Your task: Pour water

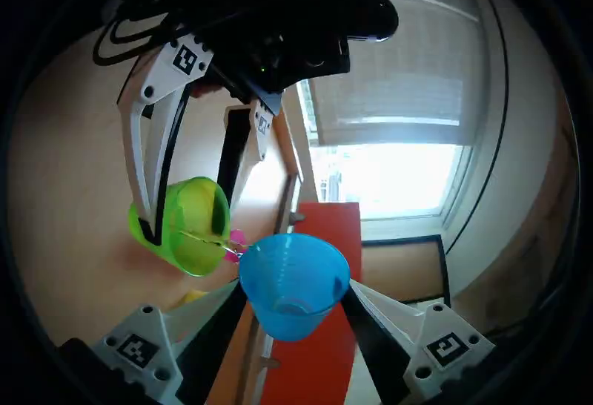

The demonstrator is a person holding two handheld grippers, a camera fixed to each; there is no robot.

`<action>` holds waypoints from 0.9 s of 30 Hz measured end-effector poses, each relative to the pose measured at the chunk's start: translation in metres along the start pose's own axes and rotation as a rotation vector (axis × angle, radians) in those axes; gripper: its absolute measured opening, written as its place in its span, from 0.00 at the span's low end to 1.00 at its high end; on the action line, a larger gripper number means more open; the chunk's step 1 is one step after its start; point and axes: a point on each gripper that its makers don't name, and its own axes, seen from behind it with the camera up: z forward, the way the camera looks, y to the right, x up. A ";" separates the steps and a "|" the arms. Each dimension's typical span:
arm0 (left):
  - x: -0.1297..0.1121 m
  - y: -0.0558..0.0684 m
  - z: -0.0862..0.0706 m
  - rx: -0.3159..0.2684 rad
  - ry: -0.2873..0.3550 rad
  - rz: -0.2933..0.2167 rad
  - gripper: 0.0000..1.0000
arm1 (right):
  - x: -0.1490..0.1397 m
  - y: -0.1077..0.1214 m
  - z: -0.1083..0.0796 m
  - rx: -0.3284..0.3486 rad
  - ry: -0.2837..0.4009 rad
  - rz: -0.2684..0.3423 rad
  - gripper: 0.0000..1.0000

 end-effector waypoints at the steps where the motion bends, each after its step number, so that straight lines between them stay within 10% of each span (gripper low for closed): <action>1: 0.000 0.000 0.000 -0.001 0.000 0.000 0.88 | 0.000 0.000 0.000 -0.001 -0.001 -0.003 0.90; 27: 0.001 0.001 0.000 0.000 0.006 0.007 0.88 | -0.002 0.006 -0.002 -0.029 -0.019 -0.087 0.89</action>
